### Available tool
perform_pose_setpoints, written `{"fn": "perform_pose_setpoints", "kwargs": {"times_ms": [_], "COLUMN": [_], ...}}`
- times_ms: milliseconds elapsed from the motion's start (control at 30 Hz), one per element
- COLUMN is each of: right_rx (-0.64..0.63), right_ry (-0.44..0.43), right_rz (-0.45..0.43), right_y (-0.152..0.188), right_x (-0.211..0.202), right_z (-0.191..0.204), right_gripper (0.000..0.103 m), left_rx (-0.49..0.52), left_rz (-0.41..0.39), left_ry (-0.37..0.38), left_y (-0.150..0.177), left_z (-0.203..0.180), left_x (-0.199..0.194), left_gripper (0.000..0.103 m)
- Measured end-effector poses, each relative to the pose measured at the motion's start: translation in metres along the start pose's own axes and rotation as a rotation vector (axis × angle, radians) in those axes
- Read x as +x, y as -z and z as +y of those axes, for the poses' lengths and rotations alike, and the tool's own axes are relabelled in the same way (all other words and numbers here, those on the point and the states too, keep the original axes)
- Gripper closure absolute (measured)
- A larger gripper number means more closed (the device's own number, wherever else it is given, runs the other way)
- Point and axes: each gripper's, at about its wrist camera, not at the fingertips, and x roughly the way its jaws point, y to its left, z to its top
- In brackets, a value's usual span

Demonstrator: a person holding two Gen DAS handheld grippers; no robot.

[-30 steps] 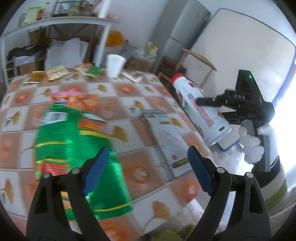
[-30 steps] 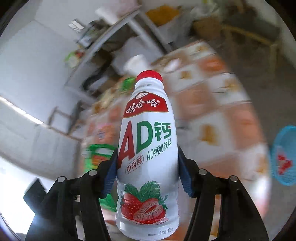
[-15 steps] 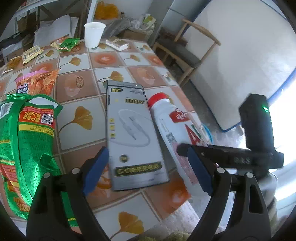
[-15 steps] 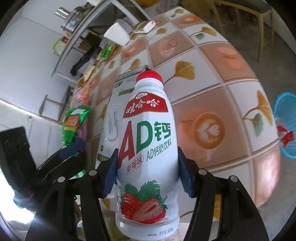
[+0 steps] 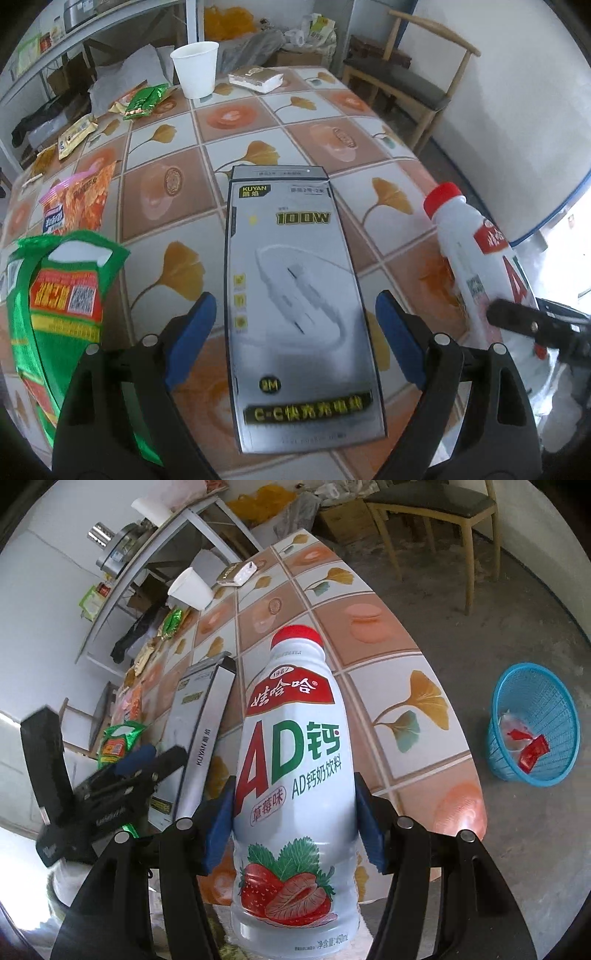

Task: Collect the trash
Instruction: 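Lift the AD bottle with the right tool while the left tool grasps the white charger box, then carry the AD bottle and charger box over the blue wastebasket with both tools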

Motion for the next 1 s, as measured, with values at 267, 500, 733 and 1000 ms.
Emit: {"fn": "perform_pose_setpoints", "kwargs": {"times_ms": [267, 500, 733, 1000], "right_rx": [-0.048, -0.061, -0.048, -0.024], "right_ry": [0.036, 0.041, 0.040, 0.034], "right_rz": [-0.004, 0.004, 0.019, 0.005], "right_y": [-0.003, -0.005, -0.003, -0.002], "right_x": [0.007, 0.010, 0.015, 0.014], "right_z": [0.009, 0.010, 0.009, 0.006], "right_gripper": [0.044, 0.043, 0.042, 0.042], "left_rx": [-0.008, 0.008, 0.013, 0.002], "left_rz": [0.053, 0.070, 0.057, 0.049], "left_ry": [-0.010, -0.019, -0.041, -0.031], "left_y": [-0.009, -0.006, -0.005, -0.002], "left_z": [-0.001, -0.006, -0.009, -0.008], "left_x": [0.021, 0.030, 0.030, 0.027], "left_gripper": [0.019, 0.019, 0.022, 0.022]}}
